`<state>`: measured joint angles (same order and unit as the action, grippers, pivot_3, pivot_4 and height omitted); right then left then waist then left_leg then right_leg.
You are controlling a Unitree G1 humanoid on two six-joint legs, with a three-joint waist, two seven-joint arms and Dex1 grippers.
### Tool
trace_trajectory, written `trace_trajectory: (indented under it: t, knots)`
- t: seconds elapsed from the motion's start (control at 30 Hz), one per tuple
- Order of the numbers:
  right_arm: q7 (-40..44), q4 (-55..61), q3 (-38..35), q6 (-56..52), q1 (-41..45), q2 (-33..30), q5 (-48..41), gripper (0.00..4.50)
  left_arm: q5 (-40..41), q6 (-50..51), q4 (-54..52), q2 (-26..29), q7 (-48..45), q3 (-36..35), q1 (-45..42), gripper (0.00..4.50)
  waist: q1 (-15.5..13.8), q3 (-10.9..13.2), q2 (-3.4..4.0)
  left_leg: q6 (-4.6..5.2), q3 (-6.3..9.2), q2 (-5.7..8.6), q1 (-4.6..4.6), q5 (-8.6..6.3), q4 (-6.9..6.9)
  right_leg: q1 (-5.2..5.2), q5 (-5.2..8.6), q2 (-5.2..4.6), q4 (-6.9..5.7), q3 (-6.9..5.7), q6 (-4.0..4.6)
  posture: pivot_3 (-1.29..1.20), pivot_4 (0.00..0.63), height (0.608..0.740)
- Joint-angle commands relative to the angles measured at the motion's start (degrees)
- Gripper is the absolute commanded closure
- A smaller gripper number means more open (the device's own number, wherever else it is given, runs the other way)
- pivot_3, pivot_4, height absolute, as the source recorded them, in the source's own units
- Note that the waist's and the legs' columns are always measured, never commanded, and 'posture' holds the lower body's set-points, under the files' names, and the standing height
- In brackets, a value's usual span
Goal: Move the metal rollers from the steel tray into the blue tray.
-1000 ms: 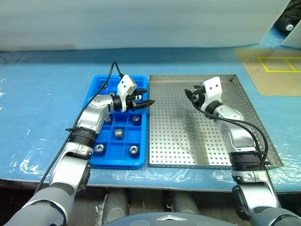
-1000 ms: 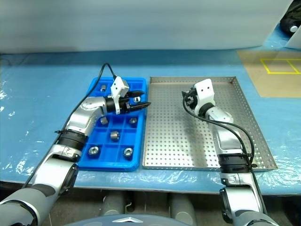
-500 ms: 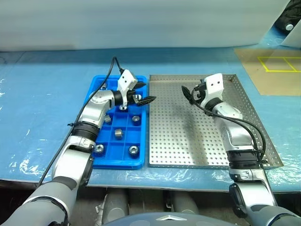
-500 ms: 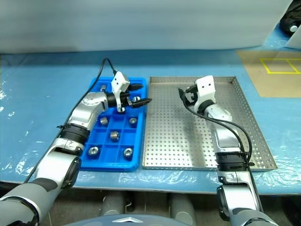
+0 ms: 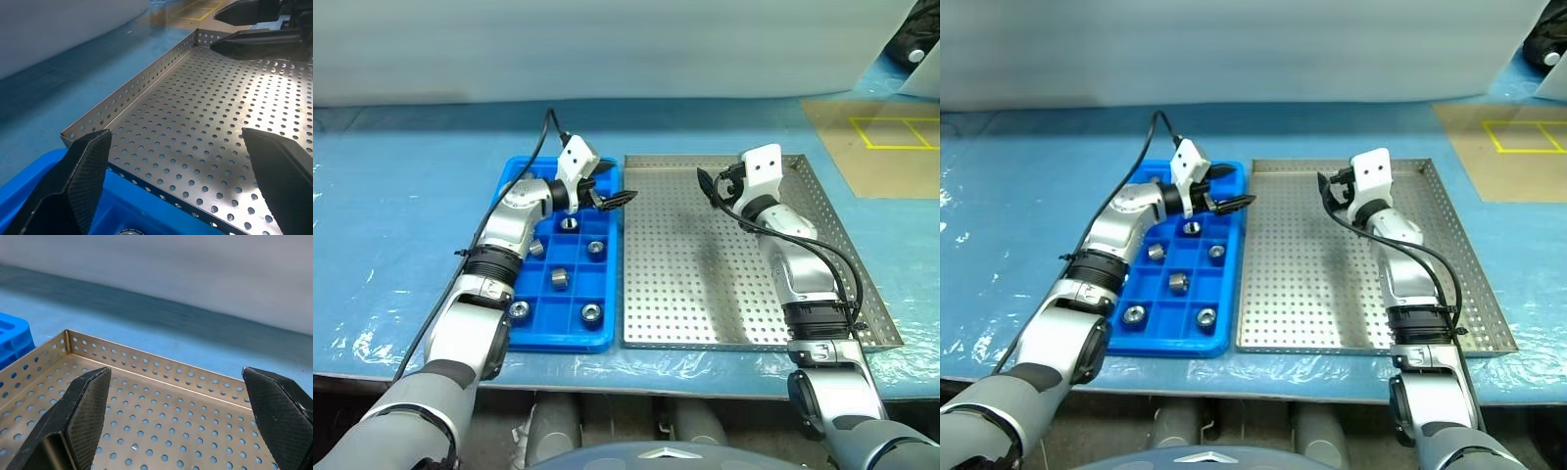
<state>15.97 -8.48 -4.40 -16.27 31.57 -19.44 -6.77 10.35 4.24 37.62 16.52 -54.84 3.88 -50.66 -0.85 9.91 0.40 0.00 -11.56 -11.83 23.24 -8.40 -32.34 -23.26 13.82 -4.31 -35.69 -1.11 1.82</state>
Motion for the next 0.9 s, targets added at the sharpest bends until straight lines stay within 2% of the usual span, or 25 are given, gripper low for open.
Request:
trace_trajectory:
  t: [0.03, 0.23, 0.9]
  knots:
    - [-0.61, 1.57, -1.55, 1.3, 1.08, -0.03, -0.39, 0.1, 0.75, -0.82, -1.06, 0.22, 1.22, -1.82, -1.78, 0.01, 0.0, 0.0, 0.0, 0.0, 0.0, 0.0, 0.0, 0.0, 0.0, 0.0, 0.0, 0.0, 0.0, 0.0, 0.0, -0.25, 0.15, 0.74]
    - [0.72, 2.04, -0.19, 0.77, 1.07, -0.16, 0.15, 0.1, -1.16, -0.63, -0.73, 0.06, 3.43, -1.19, -1.94, 0.01, 0.0, 0.0, 0.0, -0.01, 0.0, 0.0, 0.0, -0.01, 0.0, 0.0, 0.0, 0.0, 0.0, 0.0, 0.0, -0.25, 0.15, 0.74]
    - [0.11, -1.52, -0.44, 2.23, 4.28, 0.47, 1.35, 0.1, 0.36, 0.83, -4.96, 1.28, 2.32, -1.92, 0.35, 0.01, -0.08, 0.04, 0.0, -0.03, 0.01, 0.0, 0.01, -0.01, 0.07, -0.03, 0.0, 0.0, 0.04, 0.0, 0.0, -0.2, 0.15, 0.74]
